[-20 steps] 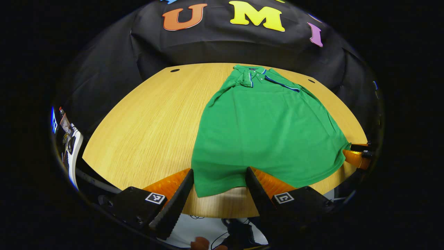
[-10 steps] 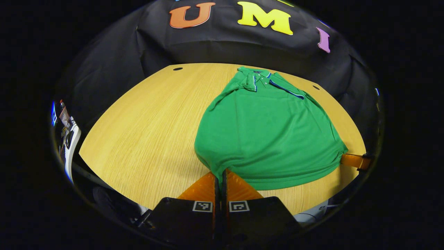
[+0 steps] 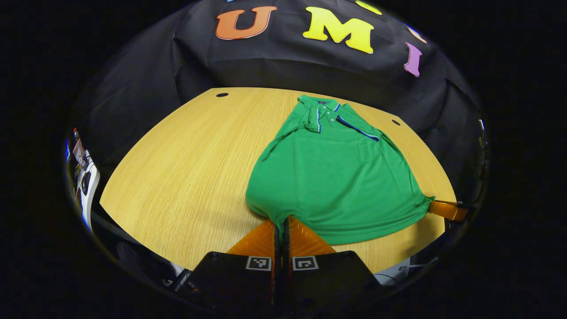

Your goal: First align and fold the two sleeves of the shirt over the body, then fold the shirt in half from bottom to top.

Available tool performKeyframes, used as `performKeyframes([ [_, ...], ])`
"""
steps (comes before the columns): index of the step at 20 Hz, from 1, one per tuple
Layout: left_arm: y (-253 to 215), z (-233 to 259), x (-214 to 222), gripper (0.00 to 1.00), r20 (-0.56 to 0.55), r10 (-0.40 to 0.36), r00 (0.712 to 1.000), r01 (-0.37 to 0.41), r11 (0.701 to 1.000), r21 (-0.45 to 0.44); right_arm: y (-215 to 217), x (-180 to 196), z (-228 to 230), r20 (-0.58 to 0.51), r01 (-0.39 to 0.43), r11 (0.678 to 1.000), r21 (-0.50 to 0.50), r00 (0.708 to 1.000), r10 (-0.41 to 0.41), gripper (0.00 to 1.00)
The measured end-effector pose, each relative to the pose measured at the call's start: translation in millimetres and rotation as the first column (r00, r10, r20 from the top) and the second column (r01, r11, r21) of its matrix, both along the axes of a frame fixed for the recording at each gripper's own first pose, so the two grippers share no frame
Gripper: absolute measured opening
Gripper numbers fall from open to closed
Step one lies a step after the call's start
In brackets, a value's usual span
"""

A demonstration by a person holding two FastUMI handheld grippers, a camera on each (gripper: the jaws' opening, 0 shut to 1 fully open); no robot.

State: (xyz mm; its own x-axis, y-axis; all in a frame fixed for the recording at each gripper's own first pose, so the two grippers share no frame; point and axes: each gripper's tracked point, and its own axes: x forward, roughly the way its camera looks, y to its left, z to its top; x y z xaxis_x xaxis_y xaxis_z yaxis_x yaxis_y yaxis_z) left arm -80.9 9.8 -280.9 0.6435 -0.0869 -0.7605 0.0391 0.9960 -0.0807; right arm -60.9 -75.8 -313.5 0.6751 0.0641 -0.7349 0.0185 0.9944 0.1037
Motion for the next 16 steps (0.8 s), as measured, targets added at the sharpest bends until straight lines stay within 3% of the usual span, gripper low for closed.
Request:
performKeyframes([
  [16, -8.8, 72.6, 94.4, 0.03, 0.091, -0.041, 0.995, 0.047, 0.997, -0.064, 8.1, 97.4, 84.5, 0.148, -0.011, 1.000, -0.003, 0.989, 0.011, 0.01],
])
